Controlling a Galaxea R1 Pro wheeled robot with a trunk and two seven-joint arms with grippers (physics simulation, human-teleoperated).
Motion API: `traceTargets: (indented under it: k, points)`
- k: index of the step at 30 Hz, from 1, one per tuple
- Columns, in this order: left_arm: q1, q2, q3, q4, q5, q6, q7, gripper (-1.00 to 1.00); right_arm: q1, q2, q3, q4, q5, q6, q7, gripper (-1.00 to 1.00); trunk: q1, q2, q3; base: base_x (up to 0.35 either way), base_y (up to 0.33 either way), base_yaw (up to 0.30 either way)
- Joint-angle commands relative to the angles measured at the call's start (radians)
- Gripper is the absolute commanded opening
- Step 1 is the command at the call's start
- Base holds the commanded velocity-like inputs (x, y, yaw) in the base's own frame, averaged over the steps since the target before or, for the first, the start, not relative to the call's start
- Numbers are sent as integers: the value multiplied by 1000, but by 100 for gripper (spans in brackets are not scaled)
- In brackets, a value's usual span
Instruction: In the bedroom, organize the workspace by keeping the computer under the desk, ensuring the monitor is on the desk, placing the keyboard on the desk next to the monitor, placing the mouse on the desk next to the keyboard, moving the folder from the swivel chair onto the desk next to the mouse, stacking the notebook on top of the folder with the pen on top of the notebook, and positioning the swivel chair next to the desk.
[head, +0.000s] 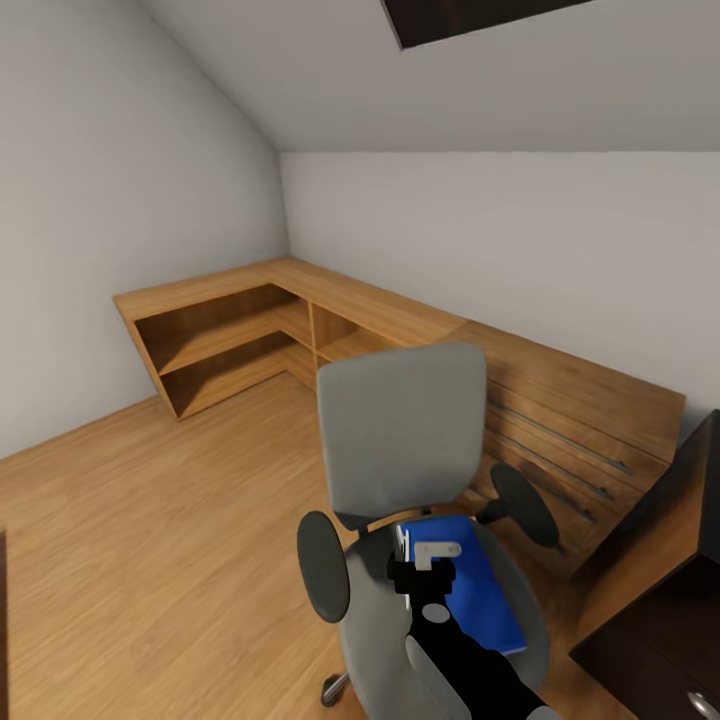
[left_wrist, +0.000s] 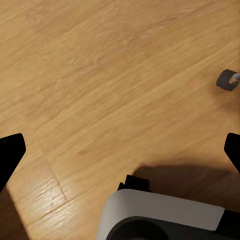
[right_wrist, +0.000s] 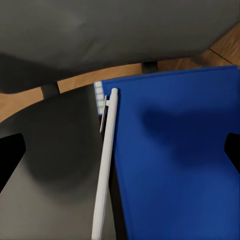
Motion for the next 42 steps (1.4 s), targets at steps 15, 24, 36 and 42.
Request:
traceTargets:
  k: [15,24,36,42]
  points:
    - [1,0,-3,-2,9,-1,0,100,0,-12,4,0,-4,6,-7,100,58,-106,-48,0,0,0]
    - [1,0,-3,-2,9,-1,0,100,0,-14,4,0,-4,6,-11,100,92,-169,-76,0,0,0]
    - [1,0,-3,-2,9,-1,0,100,0,-13,4,0,-4,8,-13,100,138,-253,-114,0,0,0]
    - [1,1,-4,-2,9,-1,0,100,0,-13,4,0,-3,10,-16,100,138,-253,-114,0,0,0]
